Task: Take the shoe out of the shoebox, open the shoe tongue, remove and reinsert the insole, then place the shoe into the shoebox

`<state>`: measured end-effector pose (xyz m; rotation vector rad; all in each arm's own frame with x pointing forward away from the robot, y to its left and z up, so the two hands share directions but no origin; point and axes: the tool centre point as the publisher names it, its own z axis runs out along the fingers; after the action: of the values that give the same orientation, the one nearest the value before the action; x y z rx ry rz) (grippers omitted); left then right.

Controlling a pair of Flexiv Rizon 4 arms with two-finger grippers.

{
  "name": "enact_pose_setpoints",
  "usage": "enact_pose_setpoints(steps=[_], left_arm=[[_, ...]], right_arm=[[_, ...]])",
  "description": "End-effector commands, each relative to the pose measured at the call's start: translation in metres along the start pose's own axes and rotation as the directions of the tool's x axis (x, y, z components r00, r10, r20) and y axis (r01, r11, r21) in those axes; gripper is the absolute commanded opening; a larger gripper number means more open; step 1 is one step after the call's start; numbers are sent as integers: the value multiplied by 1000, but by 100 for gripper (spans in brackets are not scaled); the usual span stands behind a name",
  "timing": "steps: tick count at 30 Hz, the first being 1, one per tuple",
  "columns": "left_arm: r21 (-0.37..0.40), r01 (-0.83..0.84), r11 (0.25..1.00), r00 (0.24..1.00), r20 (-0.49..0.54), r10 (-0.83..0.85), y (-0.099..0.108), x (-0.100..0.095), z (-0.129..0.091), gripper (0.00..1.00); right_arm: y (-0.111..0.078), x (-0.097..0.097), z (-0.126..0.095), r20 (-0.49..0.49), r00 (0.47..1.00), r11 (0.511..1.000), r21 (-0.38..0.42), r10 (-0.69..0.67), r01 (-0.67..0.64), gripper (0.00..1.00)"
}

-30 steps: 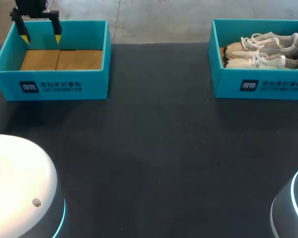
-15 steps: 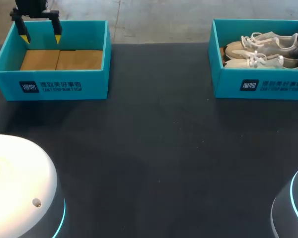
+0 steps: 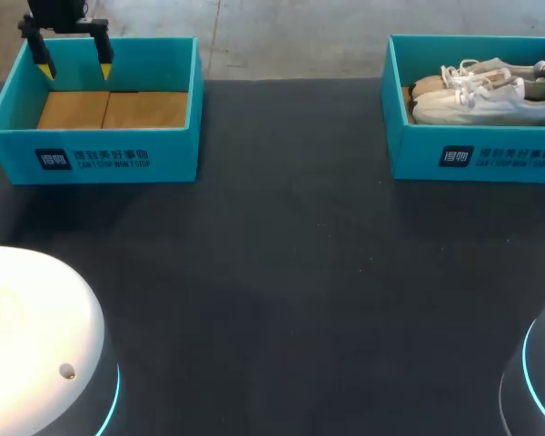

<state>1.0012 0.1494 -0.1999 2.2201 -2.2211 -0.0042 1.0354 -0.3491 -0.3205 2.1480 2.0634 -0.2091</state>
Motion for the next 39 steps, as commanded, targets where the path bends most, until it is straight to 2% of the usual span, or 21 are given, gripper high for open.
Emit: enact_pose_setpoints(steps=[1,17,23,31,35,39], left_arm=[[1,0,1000,1000,-1,0,0,0,0,100],[1,0,1000,1000,-1,0,0,0,0,100],[1,0,1000,1000,-1,0,0,0,0,100],[1,0,1000,1000,-1,0,0,0,0,100],[1,0,1000,1000,-1,0,0,0,0,100],[1,0,1000,1000,-1,0,0,0,0,100]], right_arm=[[-7,0,-31,9,1000,1000,-12,-13,13,0],[-1,-9,-124,96,992,997,20,-77,75,0],[-4,-7,-152,118,990,997,11,-75,74,0],[-28,12,-179,113,992,998,-15,-54,56,0],[-44,27,-190,117,992,998,-30,-47,51,0],[-66,51,-197,117,993,998,-38,-36,40,0]])
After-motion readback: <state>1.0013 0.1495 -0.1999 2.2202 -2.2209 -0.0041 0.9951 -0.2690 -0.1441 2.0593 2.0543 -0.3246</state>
